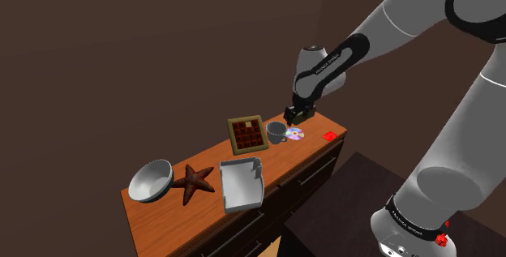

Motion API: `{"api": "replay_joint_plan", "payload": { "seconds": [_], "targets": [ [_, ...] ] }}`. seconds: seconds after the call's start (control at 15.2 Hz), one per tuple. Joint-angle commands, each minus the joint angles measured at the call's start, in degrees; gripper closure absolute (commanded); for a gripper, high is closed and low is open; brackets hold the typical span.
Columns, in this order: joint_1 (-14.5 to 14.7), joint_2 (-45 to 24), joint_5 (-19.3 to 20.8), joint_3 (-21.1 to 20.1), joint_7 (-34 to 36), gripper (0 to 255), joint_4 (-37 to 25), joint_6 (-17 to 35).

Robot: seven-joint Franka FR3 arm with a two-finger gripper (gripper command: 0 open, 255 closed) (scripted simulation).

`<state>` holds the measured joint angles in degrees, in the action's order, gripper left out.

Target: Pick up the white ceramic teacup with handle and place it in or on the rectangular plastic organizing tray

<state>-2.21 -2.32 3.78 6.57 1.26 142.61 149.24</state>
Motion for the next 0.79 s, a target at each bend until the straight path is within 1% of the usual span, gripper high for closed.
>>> {"api": "replay_joint_plan", "payload": {
  "seconds": [0.0, 0.26, 0.53, 0.73],
  "targets": [
    [-0.33, -5.43, -1.6, 0.05, -1.36, 0, -2.23, 3.28],
    [-1.61, -15.12, -4.76, -1.02, -3.68, 0, -7.18, 7.93],
    [-3.43, -24.6, -7.11, -2.66, -5.44, 0, -13.28, 11.24],
    [-3.82, -27.24, -7.43, -3.06, -5.69, 0, -14.58, 12.58]
  ]
}}
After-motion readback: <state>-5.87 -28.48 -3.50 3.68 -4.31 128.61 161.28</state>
